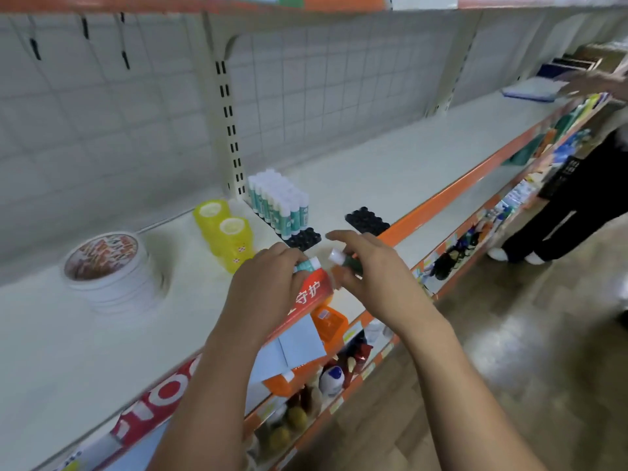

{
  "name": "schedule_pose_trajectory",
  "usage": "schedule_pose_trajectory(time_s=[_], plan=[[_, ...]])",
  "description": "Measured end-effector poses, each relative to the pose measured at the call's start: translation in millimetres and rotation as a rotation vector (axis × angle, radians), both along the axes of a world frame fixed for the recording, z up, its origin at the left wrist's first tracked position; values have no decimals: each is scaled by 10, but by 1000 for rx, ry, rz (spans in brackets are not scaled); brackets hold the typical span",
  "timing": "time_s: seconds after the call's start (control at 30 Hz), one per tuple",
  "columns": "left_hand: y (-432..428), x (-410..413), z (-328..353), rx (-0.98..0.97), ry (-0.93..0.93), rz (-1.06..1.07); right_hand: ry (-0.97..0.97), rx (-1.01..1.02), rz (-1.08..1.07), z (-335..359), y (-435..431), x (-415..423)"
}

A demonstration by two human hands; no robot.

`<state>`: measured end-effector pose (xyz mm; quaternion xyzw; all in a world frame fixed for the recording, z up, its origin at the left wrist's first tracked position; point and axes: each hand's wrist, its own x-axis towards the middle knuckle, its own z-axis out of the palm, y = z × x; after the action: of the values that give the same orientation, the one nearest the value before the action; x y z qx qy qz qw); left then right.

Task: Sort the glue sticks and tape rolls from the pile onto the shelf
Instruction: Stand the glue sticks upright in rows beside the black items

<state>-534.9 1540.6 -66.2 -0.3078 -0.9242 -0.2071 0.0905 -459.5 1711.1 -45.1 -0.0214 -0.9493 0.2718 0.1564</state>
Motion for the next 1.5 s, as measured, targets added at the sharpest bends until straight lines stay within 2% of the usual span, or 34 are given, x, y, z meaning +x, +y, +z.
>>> schedule_pose_trajectory(time_s=[0.2,0.53,0.73,1.0,1.5], plan=[[205,-290,-25,-54,-51,31,3,42,51,9,206,-420],[425,-443,-165,-43,-137,170,-9,-41,289,-123,489,-1078],[643,-461,-137,29,-72,274,43,-122,388,-180,682,-1364],[809,-380,-233,21,-111,338,147,-299,425,-365,653,-1561],[847,-361,-285,45,-63,378,200,-348,428,-594,600,-1565]])
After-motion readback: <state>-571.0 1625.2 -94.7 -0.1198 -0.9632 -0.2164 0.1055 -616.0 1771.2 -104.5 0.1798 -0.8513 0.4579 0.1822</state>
